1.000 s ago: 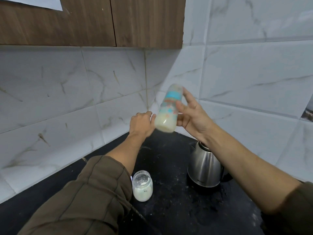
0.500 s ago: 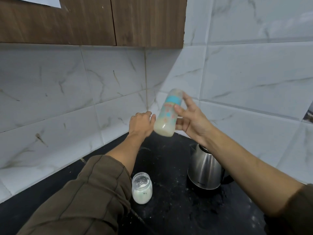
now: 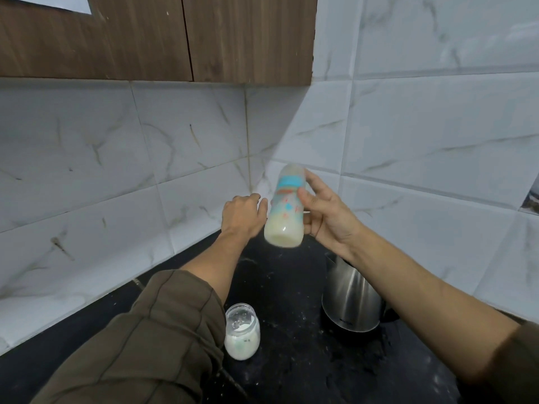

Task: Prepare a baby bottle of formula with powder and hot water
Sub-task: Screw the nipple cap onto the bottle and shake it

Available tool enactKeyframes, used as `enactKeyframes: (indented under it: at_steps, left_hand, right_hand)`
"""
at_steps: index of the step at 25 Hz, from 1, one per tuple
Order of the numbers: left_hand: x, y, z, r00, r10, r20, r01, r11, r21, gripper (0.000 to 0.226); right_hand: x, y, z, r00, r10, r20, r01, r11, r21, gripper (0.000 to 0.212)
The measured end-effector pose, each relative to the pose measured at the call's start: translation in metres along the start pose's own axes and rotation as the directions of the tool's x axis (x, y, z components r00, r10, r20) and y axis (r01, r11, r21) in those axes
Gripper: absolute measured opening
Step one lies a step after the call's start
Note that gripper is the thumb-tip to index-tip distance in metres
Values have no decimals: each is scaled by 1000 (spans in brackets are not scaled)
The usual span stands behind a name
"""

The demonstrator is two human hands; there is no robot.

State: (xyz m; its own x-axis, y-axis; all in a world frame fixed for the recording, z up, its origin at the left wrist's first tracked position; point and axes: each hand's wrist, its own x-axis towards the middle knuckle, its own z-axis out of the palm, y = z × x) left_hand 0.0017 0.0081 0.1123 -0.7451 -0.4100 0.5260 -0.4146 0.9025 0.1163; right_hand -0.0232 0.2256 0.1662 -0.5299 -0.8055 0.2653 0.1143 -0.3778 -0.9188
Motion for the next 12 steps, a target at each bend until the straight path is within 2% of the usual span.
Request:
enactKeyframes:
  at_steps: [2, 3, 7, 10, 12]
  left_hand:
    - [1, 0, 1, 1000, -11, -20, 11, 1000, -28, 31]
    - [1, 0, 2, 1000, -18, -22, 17, 999, -36, 32]
    - [5, 0, 1, 1000, -7, 4, 7, 1000, -7, 33]
    - [4, 3, 0, 1000, -3, -6, 3, 1000, 23, 30]
    - [2, 4, 2, 1000, 1, -9, -1, 1000, 13, 31]
  right_hand:
    - [7, -1, -3, 989, 5, -151, 17, 989, 147, 59]
    - [8, -2, -5, 987, 23, -158, 4, 986, 166, 56]
    - [2, 1, -7, 998, 59, 38, -59, 998, 1, 58]
    - [9, -3, -5, 992, 42, -115, -28, 992, 121, 57]
    - [8, -4, -7, 990, 63, -127, -45, 989, 142, 57]
